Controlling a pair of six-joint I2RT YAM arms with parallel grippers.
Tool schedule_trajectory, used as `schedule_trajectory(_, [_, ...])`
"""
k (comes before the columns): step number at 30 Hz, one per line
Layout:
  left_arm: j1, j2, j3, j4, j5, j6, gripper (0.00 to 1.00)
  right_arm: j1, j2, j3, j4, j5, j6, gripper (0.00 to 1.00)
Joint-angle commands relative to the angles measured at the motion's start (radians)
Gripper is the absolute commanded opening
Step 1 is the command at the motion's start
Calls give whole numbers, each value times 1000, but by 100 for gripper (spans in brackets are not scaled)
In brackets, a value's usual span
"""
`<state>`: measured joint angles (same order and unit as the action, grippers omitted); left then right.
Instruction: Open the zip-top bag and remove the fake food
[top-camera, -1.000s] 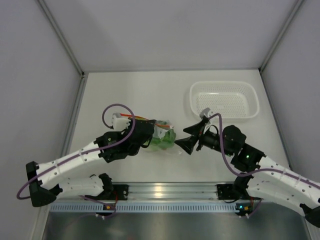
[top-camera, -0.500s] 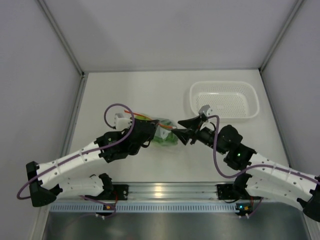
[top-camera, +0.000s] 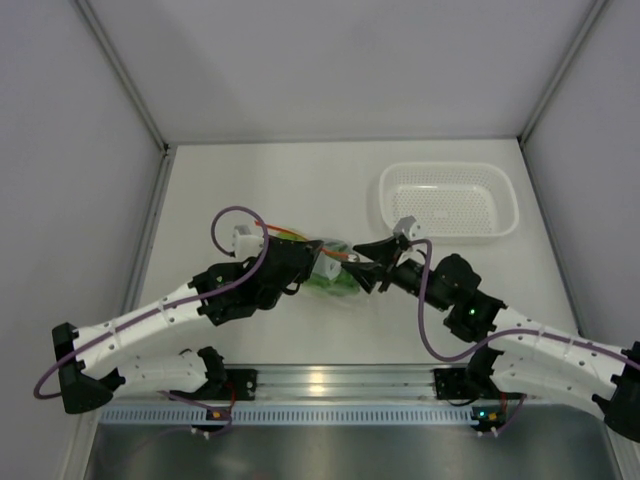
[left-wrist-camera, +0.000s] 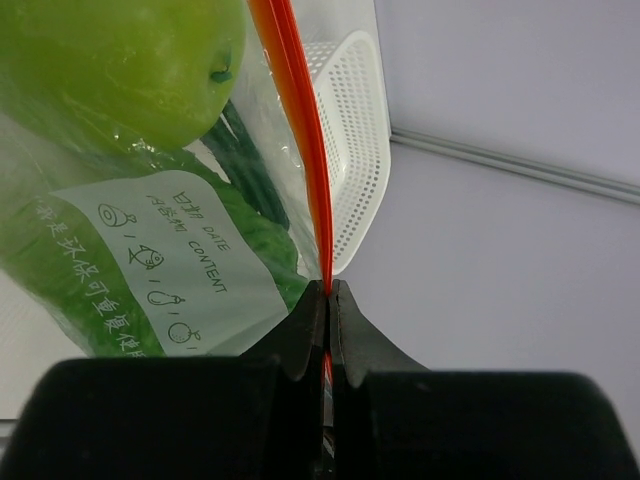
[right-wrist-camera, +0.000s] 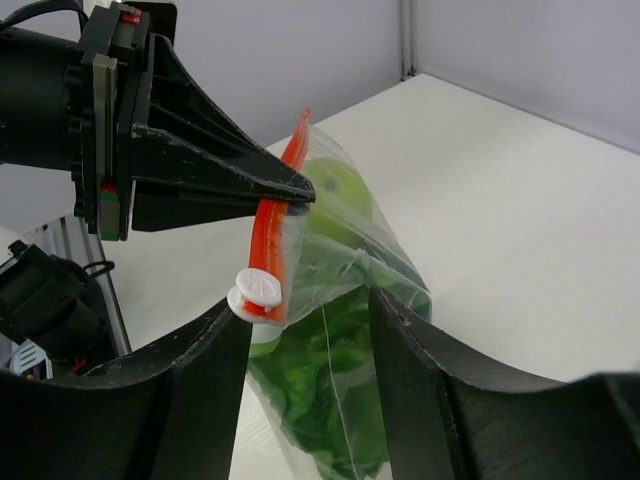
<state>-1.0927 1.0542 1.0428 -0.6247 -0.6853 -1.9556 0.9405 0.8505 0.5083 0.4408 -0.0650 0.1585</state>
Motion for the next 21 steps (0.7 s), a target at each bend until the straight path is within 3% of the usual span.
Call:
schedule_trajectory(1, [2, -5, 23, 112, 27, 12, 0, 15, 15, 6, 104, -1, -14, 51])
schedule_trajectory(3, [2, -5, 22, 129, 36, 17, 0, 14, 18, 9, 114, 1, -17, 50])
schedule_trajectory(12, [2, -22, 16, 131, 36, 26, 0, 15, 12, -8, 139, -2, -37, 27])
schedule_trajectory(14, [2, -33, 11, 132, 33, 30, 0, 14, 7, -25, 150, -2, -37, 27])
schedule_trajectory(16, [2, -39, 6, 131, 30, 34, 0, 14, 1, -31, 153, -9, -37, 39])
schedule_trajectory(21, [2, -45, 5, 132, 35, 38, 0, 15, -1, -25, 151, -33, -48, 31])
